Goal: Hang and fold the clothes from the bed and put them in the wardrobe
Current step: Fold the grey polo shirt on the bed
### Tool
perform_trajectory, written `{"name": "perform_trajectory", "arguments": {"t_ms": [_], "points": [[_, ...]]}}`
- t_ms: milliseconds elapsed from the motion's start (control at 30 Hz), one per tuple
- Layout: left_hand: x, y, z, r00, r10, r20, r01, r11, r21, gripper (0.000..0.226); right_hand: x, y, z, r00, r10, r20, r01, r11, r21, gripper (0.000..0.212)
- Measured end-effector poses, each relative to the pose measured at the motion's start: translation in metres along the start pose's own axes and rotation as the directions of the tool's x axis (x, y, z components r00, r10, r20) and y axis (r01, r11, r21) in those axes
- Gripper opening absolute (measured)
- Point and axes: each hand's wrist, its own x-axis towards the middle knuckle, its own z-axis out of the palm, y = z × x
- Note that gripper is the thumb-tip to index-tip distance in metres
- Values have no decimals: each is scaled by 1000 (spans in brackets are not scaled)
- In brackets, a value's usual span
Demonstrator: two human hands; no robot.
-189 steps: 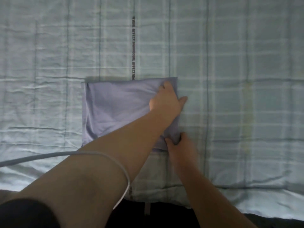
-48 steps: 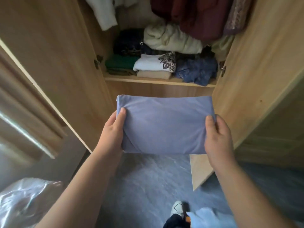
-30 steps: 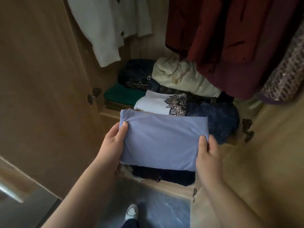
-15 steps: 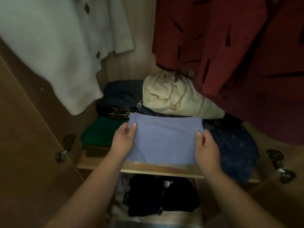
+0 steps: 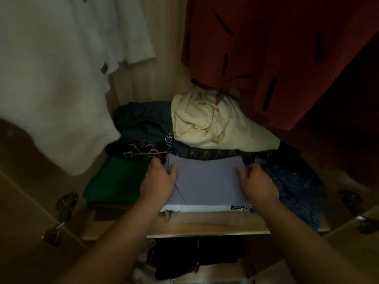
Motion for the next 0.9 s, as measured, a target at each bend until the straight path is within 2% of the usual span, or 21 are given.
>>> {"name": "perform_trajectory", "arguments": {"t_ms": [33,67,100,133,167,200,267,367,500,667,800,900], "points": [[1,-1,-3,997,69,-16,-69,996,48,49,-2,-2,-4,996,-56,-73,57,998,14,44],[1,0,-4,983,180,-43,-175,980,92,51,-4,-5,-6,967,-174,-185,178,984,3,39],[-1,2,-5,948,313,-65,-302,943,139,53,-8,-10,-7,904,-323,-279,325,945,-42,37],[-3,6,-5,899,435,-53,-419,888,192,55,-13,-15,-6,831,-466,-303,455,884,-111,38],[-6,10,-2,852,524,0,-510,828,232,57,-16,-18,-2,771,-582,-261,551,813,-187,43],[-9,13,3,818,570,83,-569,779,262,61,-17,-17,6,742,-647,-175,603,759,-246,48],[-15,12,16,793,558,245,-609,715,342,72,-19,-11,24,784,-621,12,594,744,-305,60],[-14,-4,35,811,465,355,-582,706,404,82,-18,-1,41,847,-519,118,529,794,-301,75],[-15,-7,36,831,429,353,-549,733,401,83,-16,-6,39,855,-505,121,517,809,-279,77],[-28,7,20,833,423,356,-549,707,446,80,-27,1,22,839,-530,125,544,813,-208,80],[-64,28,8,818,435,377,-566,725,392,65,-58,27,-9,861,-498,101,508,843,-174,59],[-112,43,15,800,478,363,-594,717,364,78,-103,61,-40,893,-448,44,448,874,-186,60]]}}
